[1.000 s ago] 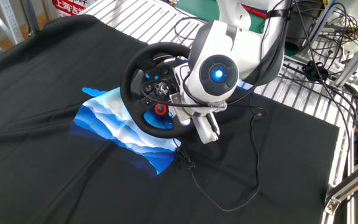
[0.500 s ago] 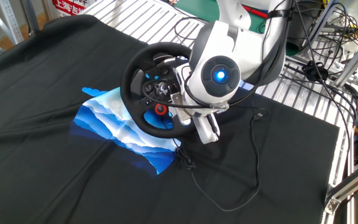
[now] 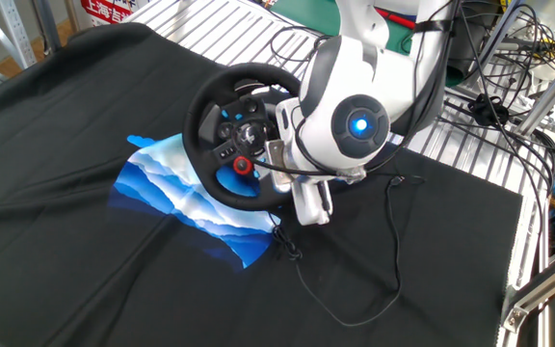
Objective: Rotate the steering wheel 90 degrees clockwise
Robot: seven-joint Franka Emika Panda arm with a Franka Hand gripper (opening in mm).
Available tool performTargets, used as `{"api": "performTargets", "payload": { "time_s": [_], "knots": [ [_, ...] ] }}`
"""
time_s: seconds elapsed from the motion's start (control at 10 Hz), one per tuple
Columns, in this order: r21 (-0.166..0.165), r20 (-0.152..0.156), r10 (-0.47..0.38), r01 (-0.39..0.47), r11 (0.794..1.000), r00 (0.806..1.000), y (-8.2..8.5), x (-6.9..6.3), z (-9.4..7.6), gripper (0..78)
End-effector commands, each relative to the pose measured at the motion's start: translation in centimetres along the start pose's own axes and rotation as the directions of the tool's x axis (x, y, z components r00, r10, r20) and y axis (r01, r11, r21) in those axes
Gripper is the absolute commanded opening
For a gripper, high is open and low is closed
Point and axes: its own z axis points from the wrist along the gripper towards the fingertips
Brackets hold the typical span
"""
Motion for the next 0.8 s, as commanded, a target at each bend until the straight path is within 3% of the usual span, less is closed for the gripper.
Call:
{"api": "performTargets", "payload": {
  "time_s": [0.1,0.4,0.5,0.6,0.7,0.8],
  "knots": [
    [0.021,0.014,0.045,-0.045,0.999,0.999,-0.4,-0.8,0.2,1.2],
    [-0.033,-0.04,-0.009,0.008,0.999,0.999,-0.4,-0.5,-0.3,1.2],
    [-0.114,-0.102,-0.052,0.04,0.993,0.993,-0.4,0.1,-1.1,1.2],
    [-0.165,-0.146,-0.098,0.074,0.983,0.984,-0.3,0.9,-2.3,1.2],
    [-0.19,-0.171,-0.152,0.119,0.975,0.974,-0.3,1.9,-3.8,1.2],
    [-0.213,-0.167,-0.228,0.191,0.958,0.959,-0.6,2.8,-5.3,1.2]
  ]
}}
